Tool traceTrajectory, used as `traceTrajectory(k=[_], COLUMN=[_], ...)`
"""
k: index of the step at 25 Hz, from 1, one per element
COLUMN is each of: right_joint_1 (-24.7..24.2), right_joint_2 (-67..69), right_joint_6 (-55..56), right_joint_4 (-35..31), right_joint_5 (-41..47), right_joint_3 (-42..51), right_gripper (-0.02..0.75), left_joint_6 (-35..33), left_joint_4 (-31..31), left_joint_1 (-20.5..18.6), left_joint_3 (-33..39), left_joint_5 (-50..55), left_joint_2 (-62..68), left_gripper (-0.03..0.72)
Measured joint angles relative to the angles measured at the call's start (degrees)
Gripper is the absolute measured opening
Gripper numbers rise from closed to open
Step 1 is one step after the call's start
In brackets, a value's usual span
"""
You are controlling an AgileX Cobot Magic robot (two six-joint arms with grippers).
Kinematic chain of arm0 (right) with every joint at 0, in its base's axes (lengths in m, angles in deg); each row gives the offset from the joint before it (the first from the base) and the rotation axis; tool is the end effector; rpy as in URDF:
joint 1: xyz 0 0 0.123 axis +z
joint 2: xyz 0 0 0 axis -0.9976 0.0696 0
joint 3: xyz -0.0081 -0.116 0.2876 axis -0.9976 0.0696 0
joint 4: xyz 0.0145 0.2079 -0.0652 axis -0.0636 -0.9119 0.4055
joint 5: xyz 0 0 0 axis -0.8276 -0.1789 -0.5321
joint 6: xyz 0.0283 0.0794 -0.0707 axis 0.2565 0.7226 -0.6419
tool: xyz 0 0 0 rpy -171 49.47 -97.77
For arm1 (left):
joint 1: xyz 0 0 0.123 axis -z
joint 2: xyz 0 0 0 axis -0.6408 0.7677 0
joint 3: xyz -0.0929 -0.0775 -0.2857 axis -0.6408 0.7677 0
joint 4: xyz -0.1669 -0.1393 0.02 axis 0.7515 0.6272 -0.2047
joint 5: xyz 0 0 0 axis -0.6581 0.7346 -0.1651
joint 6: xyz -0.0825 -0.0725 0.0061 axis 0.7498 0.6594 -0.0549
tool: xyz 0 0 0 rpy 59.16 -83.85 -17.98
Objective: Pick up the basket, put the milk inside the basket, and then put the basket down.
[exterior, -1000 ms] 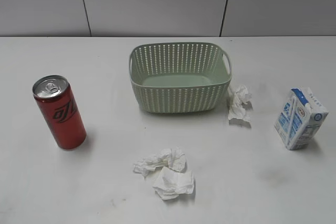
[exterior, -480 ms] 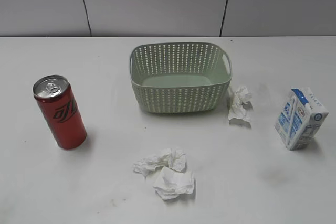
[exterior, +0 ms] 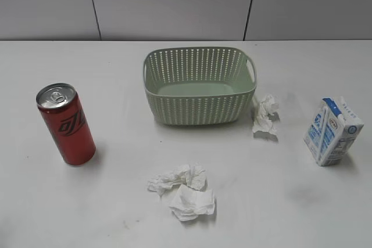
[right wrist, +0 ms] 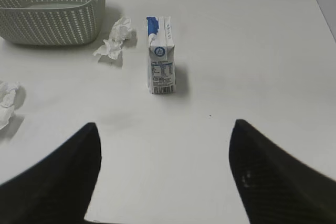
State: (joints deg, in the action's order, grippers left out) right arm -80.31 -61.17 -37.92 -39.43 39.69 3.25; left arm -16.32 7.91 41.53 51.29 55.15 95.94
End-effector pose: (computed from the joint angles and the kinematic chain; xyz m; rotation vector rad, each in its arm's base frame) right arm -0.0441 0.0020 0.2529 -0.1324 2.0272 0.1250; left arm 0.0214 0.0020 0.3265 0.0634 2.0130 0.0350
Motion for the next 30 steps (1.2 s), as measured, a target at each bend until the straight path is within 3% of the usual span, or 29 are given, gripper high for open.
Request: traceTrajectory(k=[5, 12, 19, 26, 30], right_joint_1=[0.0, 0.0, 0.0, 0.0, 0.0], right_joint_2=[0.0, 0.0, 0.0, 0.0, 0.0], right_joint_6=[0.05, 0.09, 0.09, 0.25, 0.25], right_joint_4=[-0.01, -0.12, -0.12, -0.17, -0.17], right_joint_5=[0.0, 0.0, -0.04, -0.04, -0.04], right_joint_3=[0.0, 0.0, 0.0, 0.0, 0.0], right_gripper=[0.573, 0.573, 0.573, 0.573, 0.573], left_joint_6=[-0.12, -0.44, -0.46, 2.72, 8.76], left_joint_4=[2.65, 5.27, 11.28, 13.61, 10.17], left_joint_1=[0.14, 3.65, 8.15, 17.04, 22.76], left_joint_3=[-6.17, -20.17, -34.87, -47.93, -55.06], left_joint_5=[-3.79, -4.47, 2.09, 6.4, 8.53], left_joint_2=[13.93, 34.56, 54.81, 71.51, 80.0], left_gripper=[0.582, 0.582, 0.582, 0.582, 0.582])
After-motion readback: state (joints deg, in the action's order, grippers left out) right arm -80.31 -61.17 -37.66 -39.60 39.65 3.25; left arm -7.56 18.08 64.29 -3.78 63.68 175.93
